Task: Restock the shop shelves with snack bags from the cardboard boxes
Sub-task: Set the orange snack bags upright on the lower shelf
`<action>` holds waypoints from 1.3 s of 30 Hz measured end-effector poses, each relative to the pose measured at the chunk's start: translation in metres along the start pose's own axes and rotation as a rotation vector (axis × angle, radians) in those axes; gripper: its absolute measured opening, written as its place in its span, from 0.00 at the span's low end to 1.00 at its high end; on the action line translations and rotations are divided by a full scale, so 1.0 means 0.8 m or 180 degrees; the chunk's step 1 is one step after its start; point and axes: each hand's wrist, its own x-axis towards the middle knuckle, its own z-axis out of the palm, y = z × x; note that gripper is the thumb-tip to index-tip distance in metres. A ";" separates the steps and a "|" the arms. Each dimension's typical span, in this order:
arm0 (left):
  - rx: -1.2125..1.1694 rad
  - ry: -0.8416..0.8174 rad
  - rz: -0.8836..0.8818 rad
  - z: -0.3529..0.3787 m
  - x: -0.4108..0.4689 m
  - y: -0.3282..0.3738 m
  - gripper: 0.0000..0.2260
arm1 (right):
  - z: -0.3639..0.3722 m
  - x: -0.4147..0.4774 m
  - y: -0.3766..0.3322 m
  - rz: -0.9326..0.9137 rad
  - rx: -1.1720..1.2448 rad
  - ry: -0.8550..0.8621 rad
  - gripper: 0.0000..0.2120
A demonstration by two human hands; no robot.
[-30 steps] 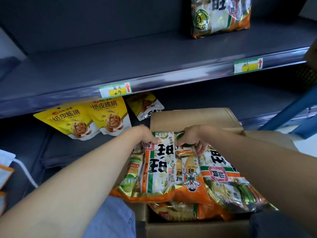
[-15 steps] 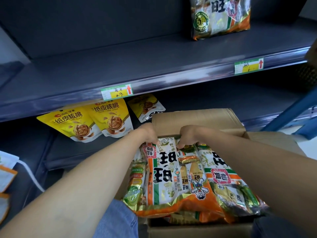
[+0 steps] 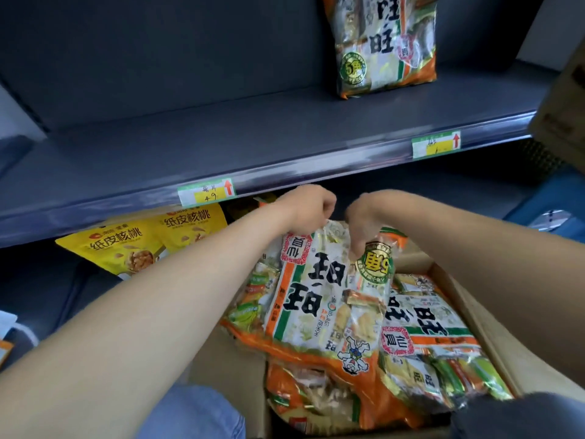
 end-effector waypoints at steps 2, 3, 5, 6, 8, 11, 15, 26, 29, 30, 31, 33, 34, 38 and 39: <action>-0.0106 0.0099 0.0087 -0.022 0.001 0.009 0.16 | -0.019 -0.013 0.009 -0.0148 0.0163 -0.0069 0.24; -0.0195 0.0153 0.0114 -0.032 0.002 0.013 0.15 | -0.028 -0.018 0.015 -0.0238 0.0274 -0.0056 0.22; -0.0341 0.0261 0.0158 -0.047 0.003 0.021 0.13 | -0.045 -0.028 0.028 -0.0342 0.0566 0.0044 0.23; -0.0420 0.0331 0.0185 -0.054 0.003 0.026 0.12 | -0.053 -0.034 0.033 -0.0348 0.0758 0.0074 0.25; -0.0526 0.0540 0.0229 -0.070 0.004 0.035 0.12 | -0.067 -0.042 0.045 -0.0403 0.1202 0.0120 0.25; -0.0596 0.1123 0.0338 -0.100 0.006 0.046 0.06 | -0.090 -0.050 0.063 -0.0582 0.1944 0.0238 0.14; -0.0576 0.1689 0.0442 -0.142 0.011 0.060 0.06 | -0.118 -0.054 0.083 -0.0653 0.2812 0.0520 0.13; -0.0282 0.2292 -0.0539 -0.157 0.048 0.058 0.02 | -0.140 -0.020 0.109 -0.0780 0.5912 0.1732 0.14; -0.0948 0.2184 -0.1173 -0.148 0.066 0.053 0.11 | -0.143 -0.011 0.112 -0.0817 0.6343 0.1906 0.18; -0.1340 0.2152 -0.1373 -0.145 0.072 0.052 0.16 | -0.143 -0.008 0.113 -0.0800 0.6459 0.1944 0.19; -0.1919 0.2146 -0.1537 -0.142 0.080 0.049 0.22 | -0.143 -0.005 0.115 -0.0774 0.6584 0.1952 0.18; -0.3362 0.1921 -0.1687 -0.139 0.088 0.051 0.33 | -0.143 -0.001 0.115 -0.0891 0.6847 0.1877 0.16; -0.3909 0.1633 -0.1622 -0.138 0.092 0.054 0.34 | -0.144 0.001 0.114 -0.0967 0.6929 0.1835 0.15; -0.4653 0.1335 -0.1070 -0.129 0.118 0.063 0.22 | -0.148 0.007 0.116 -0.1205 0.6770 0.1523 0.06; -0.4711 0.1535 -0.1087 -0.130 0.126 0.062 0.22 | -0.151 0.009 0.120 -0.1204 0.6725 0.1516 0.05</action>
